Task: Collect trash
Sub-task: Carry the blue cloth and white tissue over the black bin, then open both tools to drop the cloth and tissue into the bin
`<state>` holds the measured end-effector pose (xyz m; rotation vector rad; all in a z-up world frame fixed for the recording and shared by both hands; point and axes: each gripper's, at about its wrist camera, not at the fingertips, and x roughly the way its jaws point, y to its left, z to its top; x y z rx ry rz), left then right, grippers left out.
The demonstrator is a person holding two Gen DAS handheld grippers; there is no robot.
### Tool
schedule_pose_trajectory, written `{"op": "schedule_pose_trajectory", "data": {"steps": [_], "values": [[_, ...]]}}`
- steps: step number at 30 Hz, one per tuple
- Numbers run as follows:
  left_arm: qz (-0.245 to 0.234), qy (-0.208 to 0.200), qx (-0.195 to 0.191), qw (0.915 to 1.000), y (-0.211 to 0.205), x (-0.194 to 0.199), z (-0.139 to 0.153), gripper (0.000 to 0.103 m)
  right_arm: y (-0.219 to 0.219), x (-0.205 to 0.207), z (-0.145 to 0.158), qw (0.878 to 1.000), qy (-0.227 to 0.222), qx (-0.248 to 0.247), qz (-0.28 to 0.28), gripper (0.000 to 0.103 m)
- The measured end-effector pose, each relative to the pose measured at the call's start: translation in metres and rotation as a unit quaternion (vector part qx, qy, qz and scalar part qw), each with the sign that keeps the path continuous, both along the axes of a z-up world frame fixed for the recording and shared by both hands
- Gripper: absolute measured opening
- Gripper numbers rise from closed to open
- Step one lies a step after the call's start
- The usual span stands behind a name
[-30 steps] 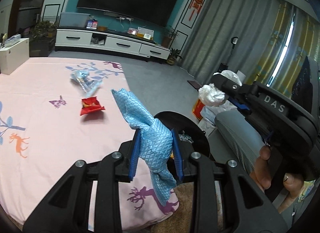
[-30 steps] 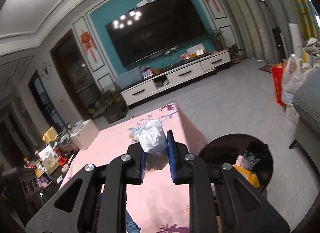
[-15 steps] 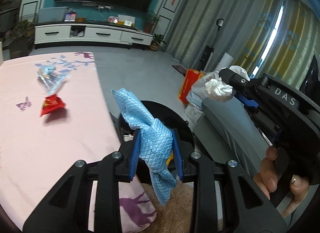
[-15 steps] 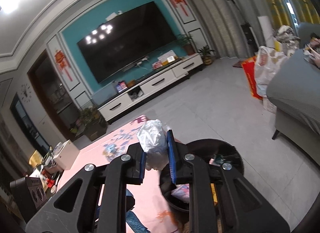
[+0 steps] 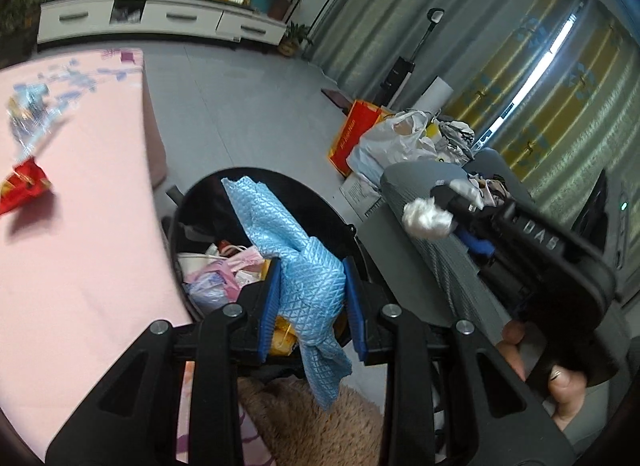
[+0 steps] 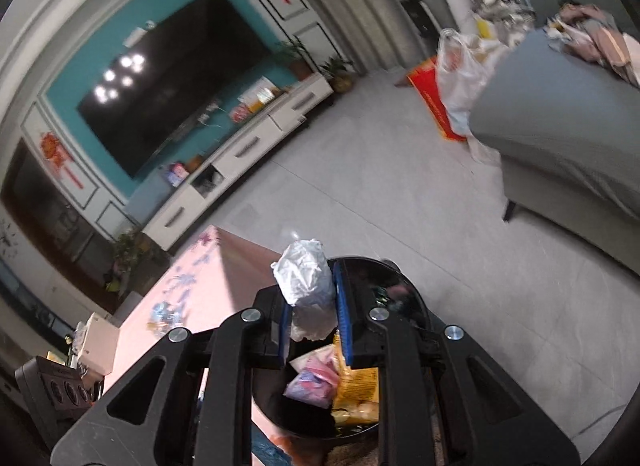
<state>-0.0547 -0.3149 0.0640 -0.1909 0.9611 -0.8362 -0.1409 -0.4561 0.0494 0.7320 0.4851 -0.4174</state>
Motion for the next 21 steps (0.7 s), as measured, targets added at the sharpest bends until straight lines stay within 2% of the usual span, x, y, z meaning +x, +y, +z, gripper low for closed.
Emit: {"op": "schedule_pose_trajectory", "data": {"steps": [12, 21], "values": [[-0.005, 0.047, 0.037, 0.9982, -0.032, 0.039, -0.04, 0.031, -0.011, 0.034, -0.04, 0.997, 0.067, 0.042, -0.008, 0.021], [-0.014, 0.068, 0.068, 0.9953, -0.049, 0.05, -0.065, 0.031, -0.01, 0.047, -0.049, 0.994, 0.098, 0.046, -0.002, 0.023]]}}
